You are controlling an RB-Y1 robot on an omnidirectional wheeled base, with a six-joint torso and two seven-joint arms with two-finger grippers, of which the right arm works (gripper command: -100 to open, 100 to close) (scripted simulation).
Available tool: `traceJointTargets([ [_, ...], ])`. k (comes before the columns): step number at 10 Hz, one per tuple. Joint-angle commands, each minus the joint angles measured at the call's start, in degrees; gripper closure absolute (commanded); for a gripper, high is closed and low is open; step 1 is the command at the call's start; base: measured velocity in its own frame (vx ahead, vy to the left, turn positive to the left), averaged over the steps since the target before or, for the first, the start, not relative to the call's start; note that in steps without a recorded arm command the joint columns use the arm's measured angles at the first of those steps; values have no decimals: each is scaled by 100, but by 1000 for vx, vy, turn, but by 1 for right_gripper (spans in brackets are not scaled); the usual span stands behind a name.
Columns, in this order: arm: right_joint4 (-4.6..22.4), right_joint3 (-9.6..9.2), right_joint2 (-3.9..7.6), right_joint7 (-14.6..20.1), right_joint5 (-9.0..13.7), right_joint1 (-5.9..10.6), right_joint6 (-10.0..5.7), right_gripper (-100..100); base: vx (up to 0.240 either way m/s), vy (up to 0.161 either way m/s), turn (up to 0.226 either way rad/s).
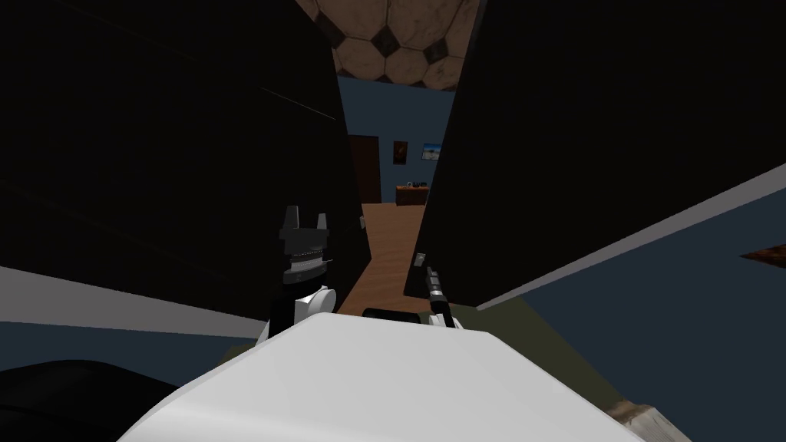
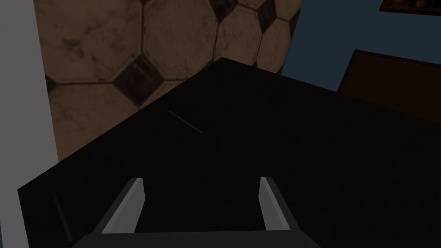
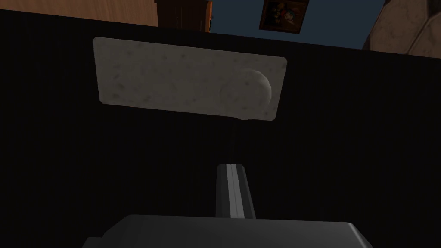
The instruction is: Push the door open
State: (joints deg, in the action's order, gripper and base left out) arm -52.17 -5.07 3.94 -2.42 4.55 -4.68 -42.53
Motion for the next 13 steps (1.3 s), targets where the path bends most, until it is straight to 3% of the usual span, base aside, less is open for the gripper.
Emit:
traceJointTargets([
  [1,-34,-13,-19,11,9,-23,19,-100,-204,77,-38],
  [5,-129,-43,-194,34,36,-82,63,-100,-216,61,-40],
  [6,-66,-33,-172,20,33,-44,36,-100,-95,22,-13],
  [10,2,14,-94,7,48,-3,-9,-100,153,4,18],
  [13,60,56,-97,-6,60,36,-48,-100,195,-8,25],
])
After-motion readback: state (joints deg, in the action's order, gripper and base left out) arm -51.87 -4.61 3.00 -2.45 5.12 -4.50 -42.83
